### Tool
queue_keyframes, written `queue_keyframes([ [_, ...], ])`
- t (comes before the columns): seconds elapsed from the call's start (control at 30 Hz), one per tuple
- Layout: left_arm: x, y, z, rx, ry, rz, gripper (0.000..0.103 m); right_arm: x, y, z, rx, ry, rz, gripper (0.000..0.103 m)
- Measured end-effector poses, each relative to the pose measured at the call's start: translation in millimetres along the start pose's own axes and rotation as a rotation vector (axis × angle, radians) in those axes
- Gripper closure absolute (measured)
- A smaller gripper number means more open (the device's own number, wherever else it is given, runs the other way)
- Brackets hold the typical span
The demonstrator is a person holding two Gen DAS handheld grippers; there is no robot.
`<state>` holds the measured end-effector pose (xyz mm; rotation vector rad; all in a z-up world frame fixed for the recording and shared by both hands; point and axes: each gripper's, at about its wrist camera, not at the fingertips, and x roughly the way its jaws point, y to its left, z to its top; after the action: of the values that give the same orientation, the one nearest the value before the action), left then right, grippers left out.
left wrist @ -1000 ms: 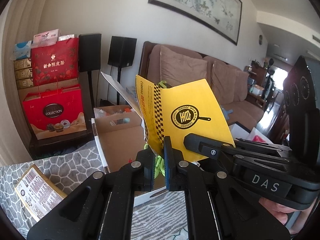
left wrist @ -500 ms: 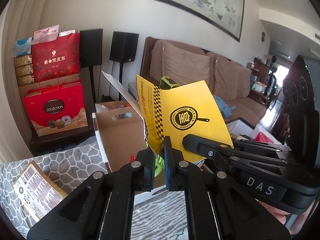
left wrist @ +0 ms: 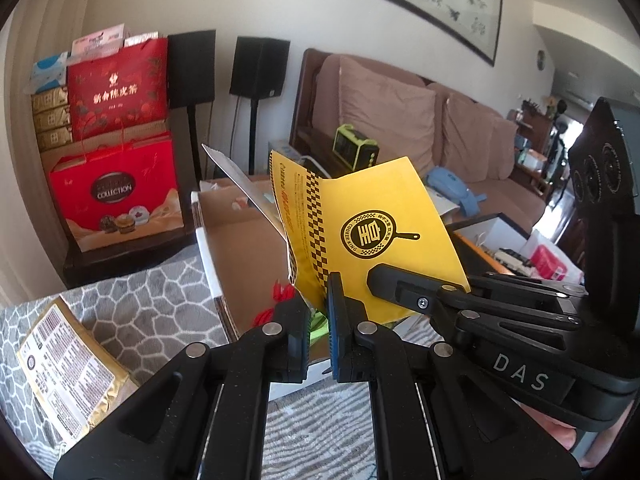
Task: Organize objects
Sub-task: 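Lower the yellow envelope into the white box onto the green cable with both tools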
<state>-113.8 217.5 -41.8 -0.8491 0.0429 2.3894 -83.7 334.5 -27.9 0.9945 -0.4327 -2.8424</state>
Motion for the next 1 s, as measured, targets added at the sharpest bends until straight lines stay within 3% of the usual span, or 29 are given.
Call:
queue_keyframes([
  [0.5,34,20,-14,-0.079,0.104,0.009,0.096,40,-11,-4,0.023,0.091,0.026,0.096],
  [1.0,65,40,-3,-0.156,0.189,-0.002,0.096,73,-21,16,0.092,0.206,0.001,0.096],
])
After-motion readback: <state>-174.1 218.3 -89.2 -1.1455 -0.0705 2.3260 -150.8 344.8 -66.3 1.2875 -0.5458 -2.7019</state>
